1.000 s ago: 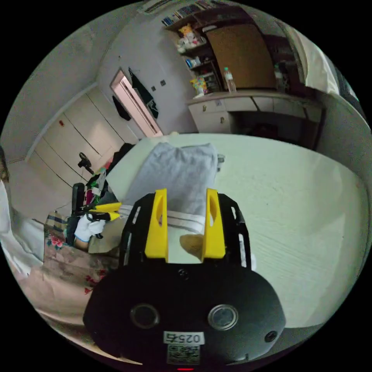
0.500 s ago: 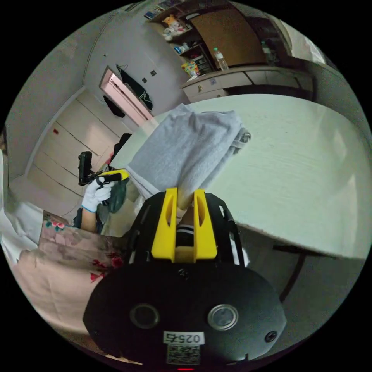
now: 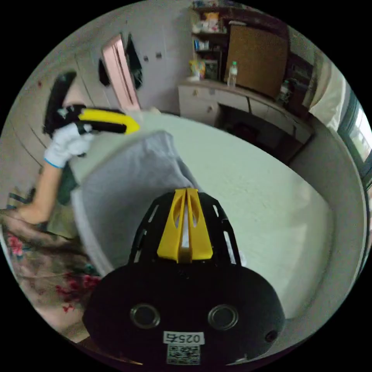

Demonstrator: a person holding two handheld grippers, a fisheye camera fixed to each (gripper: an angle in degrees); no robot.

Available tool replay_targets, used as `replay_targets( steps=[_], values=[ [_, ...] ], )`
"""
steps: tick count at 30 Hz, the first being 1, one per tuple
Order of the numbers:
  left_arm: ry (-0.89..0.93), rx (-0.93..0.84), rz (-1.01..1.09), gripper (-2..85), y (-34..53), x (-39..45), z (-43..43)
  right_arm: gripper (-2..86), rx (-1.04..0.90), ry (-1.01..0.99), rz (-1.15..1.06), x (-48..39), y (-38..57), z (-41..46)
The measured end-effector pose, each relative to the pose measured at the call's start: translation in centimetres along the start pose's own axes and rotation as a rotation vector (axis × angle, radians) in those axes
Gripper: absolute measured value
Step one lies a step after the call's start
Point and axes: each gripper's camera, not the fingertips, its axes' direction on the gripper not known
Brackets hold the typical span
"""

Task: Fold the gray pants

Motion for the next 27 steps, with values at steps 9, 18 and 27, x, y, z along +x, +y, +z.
replay_targets(
  steps=[9, 18, 27],
  values=[
    [0.13, 0.108, -0.089, -0.9, 2.3, 0.1, -1.8, -0.9, 0.256, -0.055, 0.254, 1.8, 4.8, -3.3],
    [0.107, 0.002, -0.101, -0.9, 6.6, 3.2, -0.7, -0.9, 0.208, -0.031, 0.236, -1.0, 7.5, -1.6],
    [0.293, 0.186, -0.226, 0.1, 16.8, 2.2, -3.0, 0.1, 0.327, -0.084, 0.227, -6.3, 14.0, -0.3]
  ],
)
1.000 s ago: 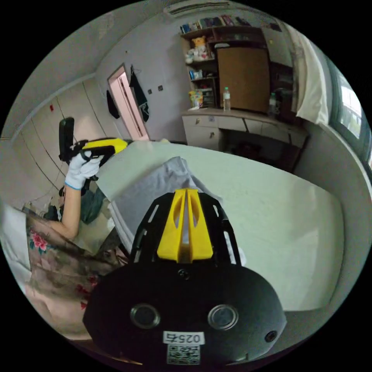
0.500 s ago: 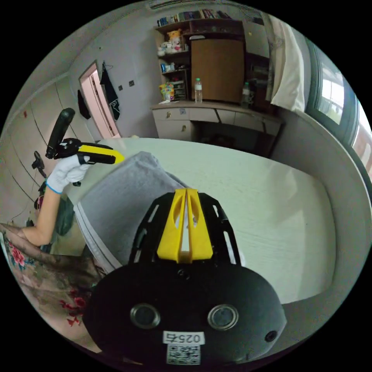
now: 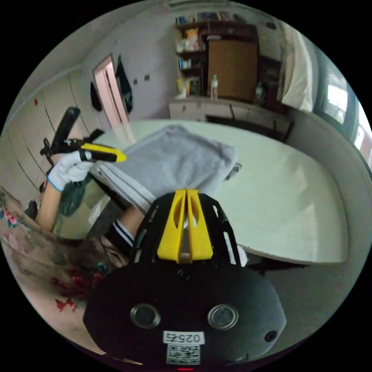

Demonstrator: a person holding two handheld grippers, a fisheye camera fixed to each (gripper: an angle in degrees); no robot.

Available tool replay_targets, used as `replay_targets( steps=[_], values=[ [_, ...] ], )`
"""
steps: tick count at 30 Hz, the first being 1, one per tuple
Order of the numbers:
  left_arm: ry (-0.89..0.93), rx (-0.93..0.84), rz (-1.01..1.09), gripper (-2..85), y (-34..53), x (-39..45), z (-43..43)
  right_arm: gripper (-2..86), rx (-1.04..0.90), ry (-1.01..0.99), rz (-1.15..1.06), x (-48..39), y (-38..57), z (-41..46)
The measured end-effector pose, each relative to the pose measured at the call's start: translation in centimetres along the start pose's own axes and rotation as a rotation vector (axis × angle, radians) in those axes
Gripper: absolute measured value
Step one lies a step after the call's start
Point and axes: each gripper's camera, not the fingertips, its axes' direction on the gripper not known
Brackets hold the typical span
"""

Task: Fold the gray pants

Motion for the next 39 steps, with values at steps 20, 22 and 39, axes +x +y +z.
replay_targets(
  steps=[20, 22, 39],
  values=[
    [0.292, 0.005, -0.253, 6.5, 7.3, -9.0, -4.2, 14.0, 0.073, -0.404, 0.343, 10.7, 5.2, 3.6],
    [0.314, 0.008, -0.266, 6.9, 9.3, -8.7, -5.3, 13.5, 0.061, -0.46, 0.368, 11.6, 6.5, 3.4],
    [0.613, 0.056, -0.364, 9.4, 14.8, -14.5, -5.4, 18.9, 0.111, -0.859, 0.506, 16.9, 9.1, 11.9]
  ],
)
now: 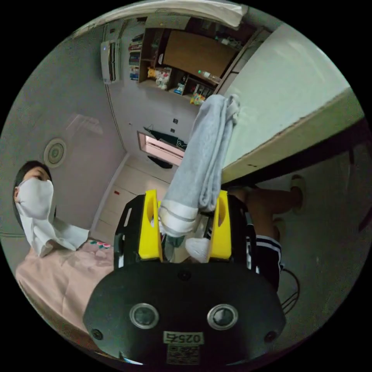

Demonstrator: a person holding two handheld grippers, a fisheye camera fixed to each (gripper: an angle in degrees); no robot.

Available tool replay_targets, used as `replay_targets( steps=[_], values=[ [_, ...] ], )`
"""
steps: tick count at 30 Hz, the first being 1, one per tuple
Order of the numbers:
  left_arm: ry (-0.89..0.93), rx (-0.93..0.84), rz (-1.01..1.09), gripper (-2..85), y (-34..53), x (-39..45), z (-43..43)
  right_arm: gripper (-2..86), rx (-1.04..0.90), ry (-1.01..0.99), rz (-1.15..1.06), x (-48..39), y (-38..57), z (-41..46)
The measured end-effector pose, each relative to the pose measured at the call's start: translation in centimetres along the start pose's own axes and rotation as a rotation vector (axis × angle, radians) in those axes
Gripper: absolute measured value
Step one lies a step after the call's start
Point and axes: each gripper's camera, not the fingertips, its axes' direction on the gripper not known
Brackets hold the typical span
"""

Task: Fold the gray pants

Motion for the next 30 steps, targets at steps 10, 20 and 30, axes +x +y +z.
replay_targets(
  steps=[10, 20, 30],
  values=[
    [0.187, 0.212, -0.017, 7.1, 8.3, -0.2, -3.0, 9.4, -0.232, -0.164, -0.053, -0.5, -4.6, 2.6],
    [0.038, 0.996, -0.038, 6.6, 37.8, 10.1, -8.6, 7.8, -0.79, -0.557, -0.394, -10.3, -3.6, 21.0],
    [-0.281, 1.442, -0.171, 6.2, 62.9, 13.2, -7.1, 7.7, -1.294, -0.807, -0.14, -13.3, 14.6, 45.4]
  ],
)
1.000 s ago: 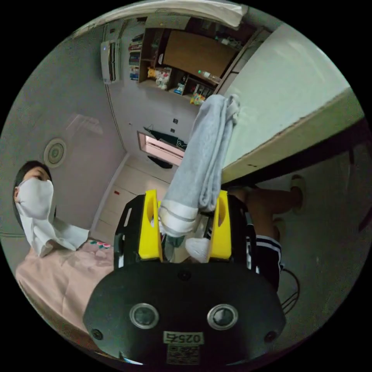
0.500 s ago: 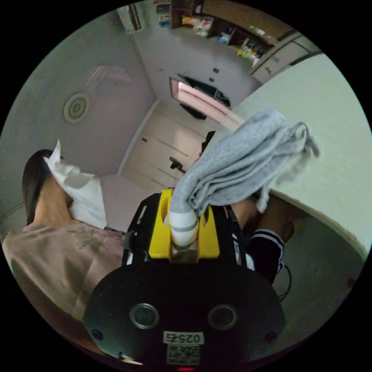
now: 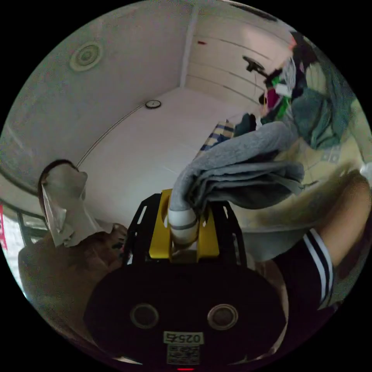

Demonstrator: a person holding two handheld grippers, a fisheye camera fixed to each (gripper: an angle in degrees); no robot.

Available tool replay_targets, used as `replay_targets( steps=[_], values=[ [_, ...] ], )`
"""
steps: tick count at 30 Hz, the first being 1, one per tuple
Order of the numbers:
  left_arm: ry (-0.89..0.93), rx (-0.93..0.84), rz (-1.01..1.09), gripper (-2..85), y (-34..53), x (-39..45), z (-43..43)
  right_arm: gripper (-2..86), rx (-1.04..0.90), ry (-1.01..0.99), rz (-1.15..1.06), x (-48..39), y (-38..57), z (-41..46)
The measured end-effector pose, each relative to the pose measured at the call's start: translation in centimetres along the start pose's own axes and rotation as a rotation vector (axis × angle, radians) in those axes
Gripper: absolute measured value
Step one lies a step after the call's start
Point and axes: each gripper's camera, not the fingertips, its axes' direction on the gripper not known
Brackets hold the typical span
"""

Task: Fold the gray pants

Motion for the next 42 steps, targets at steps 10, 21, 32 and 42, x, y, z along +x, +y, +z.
replay_targets(
  steps=[10, 21, 32, 42],
  values=[
    [-0.062, 0.184, 0.186, 4.7, -11.8, 0.5, -9.2, 8.2, -0.33, 0.027, -0.178, 0.5, -24.5, 16.5],
    [-0.543, 0.171, 0.08, 4.1, -28.0, -0.4, -18.1, 11.4, -0.307, 0.138, -0.288, 2.4, -44.5, 34.9],
    [-0.817, 0.112, -0.204, 5.2, -21.8, -8.7, -18.9, 12.0, -0.422, 0.453, -0.119, 13.5, -43.3, 43.9],
    [-0.911, -0.037, -0.134, 4.0, -18.3, -1.8, -25.0, 8.3, -0.377, 0.579, -0.242, 6.4, -41.1, 49.4]
  ],
)
